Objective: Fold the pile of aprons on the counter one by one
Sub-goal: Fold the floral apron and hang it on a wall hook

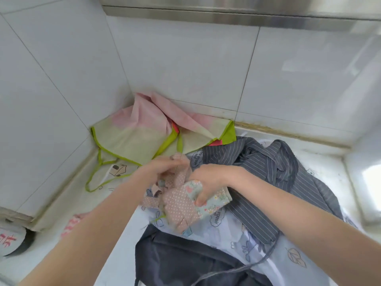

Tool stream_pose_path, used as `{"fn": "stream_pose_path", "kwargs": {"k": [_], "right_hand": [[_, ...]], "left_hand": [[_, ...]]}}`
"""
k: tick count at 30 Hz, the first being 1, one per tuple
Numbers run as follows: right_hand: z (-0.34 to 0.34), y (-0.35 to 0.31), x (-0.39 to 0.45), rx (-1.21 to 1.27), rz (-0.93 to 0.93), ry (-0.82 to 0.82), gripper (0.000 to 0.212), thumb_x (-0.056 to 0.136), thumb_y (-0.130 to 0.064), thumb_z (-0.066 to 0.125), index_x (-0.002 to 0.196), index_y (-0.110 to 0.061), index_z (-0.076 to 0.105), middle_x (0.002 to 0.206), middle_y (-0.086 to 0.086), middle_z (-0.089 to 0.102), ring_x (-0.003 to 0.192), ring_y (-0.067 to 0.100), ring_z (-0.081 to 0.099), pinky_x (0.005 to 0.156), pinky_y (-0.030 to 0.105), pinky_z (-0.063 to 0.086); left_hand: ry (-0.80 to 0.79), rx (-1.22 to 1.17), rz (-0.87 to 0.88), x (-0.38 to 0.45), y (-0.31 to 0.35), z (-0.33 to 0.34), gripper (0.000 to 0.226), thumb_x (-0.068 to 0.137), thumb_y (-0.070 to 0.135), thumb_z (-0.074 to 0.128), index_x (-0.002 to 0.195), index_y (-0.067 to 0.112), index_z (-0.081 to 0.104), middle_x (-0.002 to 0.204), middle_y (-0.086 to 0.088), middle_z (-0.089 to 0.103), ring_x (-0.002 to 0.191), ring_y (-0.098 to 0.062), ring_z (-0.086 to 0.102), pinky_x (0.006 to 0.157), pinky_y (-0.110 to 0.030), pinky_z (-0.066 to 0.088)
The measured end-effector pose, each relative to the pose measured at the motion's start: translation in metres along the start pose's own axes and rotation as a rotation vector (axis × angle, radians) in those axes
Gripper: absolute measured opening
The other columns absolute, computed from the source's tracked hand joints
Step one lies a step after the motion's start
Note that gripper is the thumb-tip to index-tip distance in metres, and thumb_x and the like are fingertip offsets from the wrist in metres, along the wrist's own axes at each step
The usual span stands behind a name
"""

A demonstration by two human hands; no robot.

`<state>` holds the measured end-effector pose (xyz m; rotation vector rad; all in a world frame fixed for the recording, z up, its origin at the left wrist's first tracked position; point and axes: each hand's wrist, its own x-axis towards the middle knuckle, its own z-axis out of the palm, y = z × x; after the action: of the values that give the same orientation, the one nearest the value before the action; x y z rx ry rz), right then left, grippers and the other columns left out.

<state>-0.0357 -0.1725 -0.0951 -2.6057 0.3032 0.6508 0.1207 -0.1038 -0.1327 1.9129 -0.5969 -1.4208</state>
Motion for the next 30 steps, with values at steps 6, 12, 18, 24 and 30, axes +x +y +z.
{"fn": "stream_pose_path", "kwargs": {"k": [6,12,18,24,30], "right_hand": [[-0.015,-0.019,-0.03,-0.133,0.118,0.017,0.057,0.076,-0.039,0.075,0.125,-0.017,0.054,0.113,0.001,0.062,0.103,0.021,0.057,0.07,0.024,0.036],[-0.025,-0.014,-0.051,0.147,0.294,0.116,0.043,0.074,-0.04,0.076,0.107,-0.017,0.061,0.101,-0.007,0.062,0.091,0.014,0.056,0.075,0.027,0.044],[-0.034,-0.006,-0.068,0.4,0.463,0.324,0.036,0.072,-0.043,0.076,0.092,-0.014,0.068,0.098,0.0,0.068,0.091,0.019,0.062,0.077,0.028,0.047],[-0.035,-0.013,-0.084,0.912,0.439,0.68,0.035,0.076,-0.03,0.077,0.107,-0.017,0.068,0.107,0.0,0.07,0.099,0.017,0.066,0.092,0.034,0.051],[-0.038,-0.025,-0.088,1.109,0.358,1.089,0.022,0.078,-0.022,0.075,0.097,-0.017,0.066,0.102,0.003,0.071,0.092,0.018,0.068,0.085,0.035,0.053]], "left_hand": [[-0.394,-0.538,0.295,-0.049,0.067,-0.024,0.013,0.069,0.007,0.052,0.06,0.01,0.061,0.059,-0.004,0.057,0.056,-0.016,0.056,0.051,-0.021,0.05],[-0.481,-0.313,0.333,-0.091,0.101,-0.045,0.026,0.078,0.022,0.053,0.09,0.011,0.073,0.065,-0.007,0.066,0.046,-0.014,0.063,0.043,-0.021,0.052],[-0.355,-0.175,0.375,-0.088,0.11,-0.05,0.043,0.079,0.012,0.071,0.115,0.024,0.05,0.071,-0.006,0.058,0.039,-0.008,0.048,0.039,-0.016,0.044],[0.045,-0.42,0.269,-0.079,0.1,-0.042,0.025,0.091,-0.007,0.04,0.073,0.005,0.051,0.053,-0.008,0.054,0.033,-0.01,0.048,0.028,-0.012,0.035],[-0.043,-0.692,0.049,-0.064,0.084,-0.043,0.017,0.097,0.002,0.034,0.084,0.002,0.045,0.076,-0.012,0.047,0.051,-0.018,0.054,0.03,-0.019,0.044]]}}
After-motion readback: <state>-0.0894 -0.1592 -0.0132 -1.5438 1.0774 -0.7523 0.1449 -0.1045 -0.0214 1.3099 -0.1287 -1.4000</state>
